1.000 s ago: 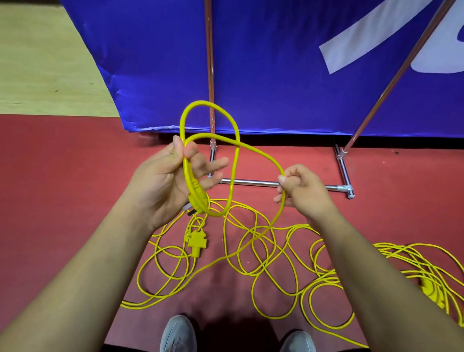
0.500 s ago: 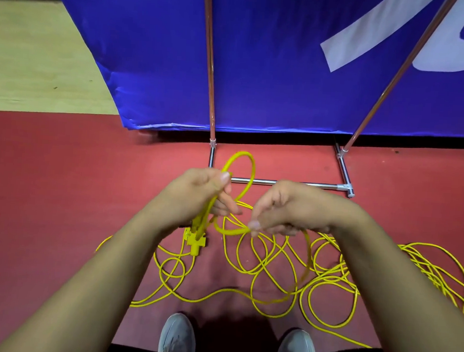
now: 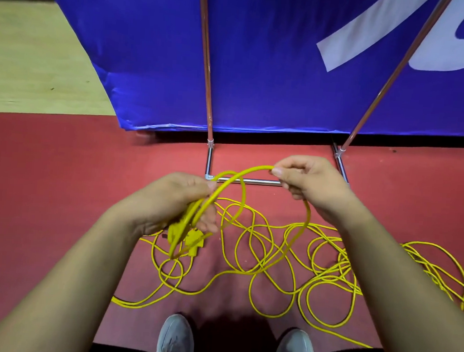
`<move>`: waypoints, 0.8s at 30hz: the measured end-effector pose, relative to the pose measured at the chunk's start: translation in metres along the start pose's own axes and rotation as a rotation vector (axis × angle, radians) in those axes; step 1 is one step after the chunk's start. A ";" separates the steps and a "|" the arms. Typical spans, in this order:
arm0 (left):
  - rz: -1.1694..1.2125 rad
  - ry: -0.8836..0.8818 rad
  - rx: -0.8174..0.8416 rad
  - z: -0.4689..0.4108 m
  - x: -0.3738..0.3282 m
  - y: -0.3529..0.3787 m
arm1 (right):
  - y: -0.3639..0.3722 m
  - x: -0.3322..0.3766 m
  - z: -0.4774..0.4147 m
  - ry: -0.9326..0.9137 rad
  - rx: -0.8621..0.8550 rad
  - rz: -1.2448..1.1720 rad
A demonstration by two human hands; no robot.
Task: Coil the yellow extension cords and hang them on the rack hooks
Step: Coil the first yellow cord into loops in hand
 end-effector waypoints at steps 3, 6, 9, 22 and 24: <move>0.198 -0.067 0.118 0.001 0.002 0.011 | 0.011 0.011 0.002 -0.074 0.014 0.152; 0.285 -0.052 0.086 -0.001 0.001 0.014 | 0.025 0.021 0.008 -0.147 0.091 0.292; 0.297 -0.043 0.031 -0.001 0.002 0.012 | 0.037 0.026 0.011 -0.163 0.144 0.400; 0.406 0.044 0.046 -0.005 -0.002 0.013 | 0.054 0.028 0.023 -0.004 0.373 0.171; 0.373 0.055 0.017 -0.005 -0.003 0.010 | 0.052 0.029 0.021 -0.034 0.322 0.118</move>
Point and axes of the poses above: each hand's wrist, its own z-axis away from the middle knuckle, its own y-axis out of the palm, x = y × z, the point moved 2 cm from there along -z, towards the middle knuckle, and after that the axes turned 3 degrees about x, right-handed, at the moved point
